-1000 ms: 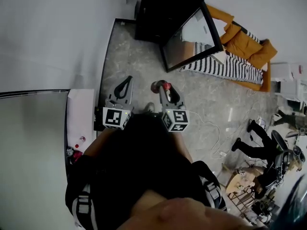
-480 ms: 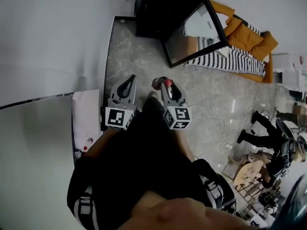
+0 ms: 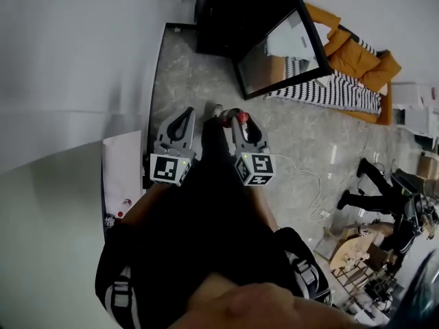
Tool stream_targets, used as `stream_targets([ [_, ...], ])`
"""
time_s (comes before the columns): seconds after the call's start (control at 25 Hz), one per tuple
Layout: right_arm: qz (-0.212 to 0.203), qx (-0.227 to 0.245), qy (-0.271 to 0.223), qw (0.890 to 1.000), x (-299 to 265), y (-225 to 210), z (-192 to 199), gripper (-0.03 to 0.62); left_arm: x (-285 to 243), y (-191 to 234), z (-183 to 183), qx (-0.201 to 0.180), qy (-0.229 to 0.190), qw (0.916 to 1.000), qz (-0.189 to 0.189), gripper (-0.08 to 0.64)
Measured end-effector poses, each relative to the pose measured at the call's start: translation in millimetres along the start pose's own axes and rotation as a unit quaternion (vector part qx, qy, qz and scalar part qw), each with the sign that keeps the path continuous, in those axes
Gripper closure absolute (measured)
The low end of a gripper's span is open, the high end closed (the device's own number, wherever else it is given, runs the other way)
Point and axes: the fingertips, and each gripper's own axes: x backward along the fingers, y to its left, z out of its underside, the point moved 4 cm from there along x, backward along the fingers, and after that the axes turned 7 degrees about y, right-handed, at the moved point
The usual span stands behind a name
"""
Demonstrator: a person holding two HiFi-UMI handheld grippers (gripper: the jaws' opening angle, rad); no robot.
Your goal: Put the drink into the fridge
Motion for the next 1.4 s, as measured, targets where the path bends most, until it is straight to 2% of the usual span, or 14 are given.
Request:
stream_targets([
  [0.12,-0.003,0.001,0.002,1.0,-13.4,-11.1,-10.4,0.466,-18.4,4.8,-5.0,0.0,0.013,0.9999,-0.001,0.555],
  [0.44,-0.015,0.002,0.006,1.0,-62.1,-50.4,-42.7,0.466,-84.8,18.2,-15.6,-0.005,0.008,0.9999,-0.009,0.555],
  [0.64,-0.026,0.007,0.01,1.0,-93.3,-79.5,-67.6,0.466,-129.3,21.2,-30.2,-0.006,0.031,0.9993,-0.018,0.555],
  [1.16,-0.057,0.026,0.022,0.998,-167.5,-172.6,-113.2,0.466,-250.9,14.8,-55.2,-0.005,0.025,0.9977,-0.063,0.555],
  [1.4,-0.077,0.034,0.023,0.996,-193.5,-208.7,-127.0,0.466,-291.5,7.9,-64.2,-0.021,0.015,0.9967,-0.077,0.555],
])
